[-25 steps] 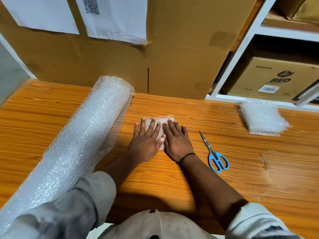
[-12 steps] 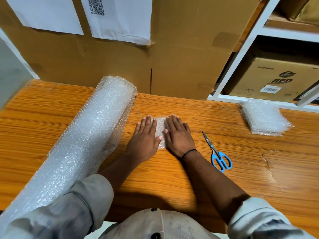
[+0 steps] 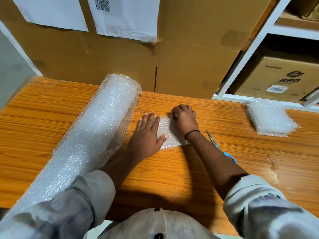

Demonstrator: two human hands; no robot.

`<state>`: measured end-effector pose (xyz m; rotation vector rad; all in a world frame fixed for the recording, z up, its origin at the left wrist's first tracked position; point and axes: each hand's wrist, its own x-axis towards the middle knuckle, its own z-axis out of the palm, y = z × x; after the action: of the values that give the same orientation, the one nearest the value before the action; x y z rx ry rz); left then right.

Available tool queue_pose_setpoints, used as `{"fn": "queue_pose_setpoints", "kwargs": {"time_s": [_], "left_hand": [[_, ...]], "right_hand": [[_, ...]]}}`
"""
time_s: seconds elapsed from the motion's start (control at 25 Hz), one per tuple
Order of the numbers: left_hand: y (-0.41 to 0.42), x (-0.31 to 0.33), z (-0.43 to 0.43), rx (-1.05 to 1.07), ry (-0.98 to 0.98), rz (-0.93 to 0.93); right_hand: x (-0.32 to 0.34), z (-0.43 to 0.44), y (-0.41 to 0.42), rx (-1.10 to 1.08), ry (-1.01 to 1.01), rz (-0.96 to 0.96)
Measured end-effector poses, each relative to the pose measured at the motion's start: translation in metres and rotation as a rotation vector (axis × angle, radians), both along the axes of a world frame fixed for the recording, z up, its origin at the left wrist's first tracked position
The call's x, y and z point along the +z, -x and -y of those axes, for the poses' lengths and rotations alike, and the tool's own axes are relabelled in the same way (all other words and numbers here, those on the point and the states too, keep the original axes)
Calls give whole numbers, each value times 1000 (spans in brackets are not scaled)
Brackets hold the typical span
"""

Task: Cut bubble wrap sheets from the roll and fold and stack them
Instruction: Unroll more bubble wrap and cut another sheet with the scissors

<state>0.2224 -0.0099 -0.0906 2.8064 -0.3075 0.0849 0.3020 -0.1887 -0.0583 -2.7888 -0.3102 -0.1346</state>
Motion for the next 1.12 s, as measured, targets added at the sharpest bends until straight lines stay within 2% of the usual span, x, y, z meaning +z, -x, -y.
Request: {"fn": "queue_pose_setpoints", "kwargs": {"time_s": [0.12, 0.28, 0.4, 0.64, 0.84, 0.92, 1.04, 1.12], "left_hand": [[-4, 4, 0, -3, -9, -3], [-7, 6, 0, 15, -18, -35], [-7, 3, -1, 14, -26, -31], [-10, -1, 4, 35, -13, 27], [-13, -4, 9, 32, -105, 33], [-14, -8, 9, 27, -156, -18], [-18, -13, 6, 42, -182, -87], [-19, -16, 6, 40, -179, -98]], "right_hand": [[8, -4, -13, -1, 1, -19], [11, -5, -7, 116, 76, -130], [5, -3, 1, 132, 156, -75], [16, -4, -16, 68, 29, 8], [12, -11, -30, 58, 20, -82], [5, -13, -23, 7, -67, -84], [-1, -11, -3, -235, -100, -45], [0, -9, 10, -382, -81, -138]]}}
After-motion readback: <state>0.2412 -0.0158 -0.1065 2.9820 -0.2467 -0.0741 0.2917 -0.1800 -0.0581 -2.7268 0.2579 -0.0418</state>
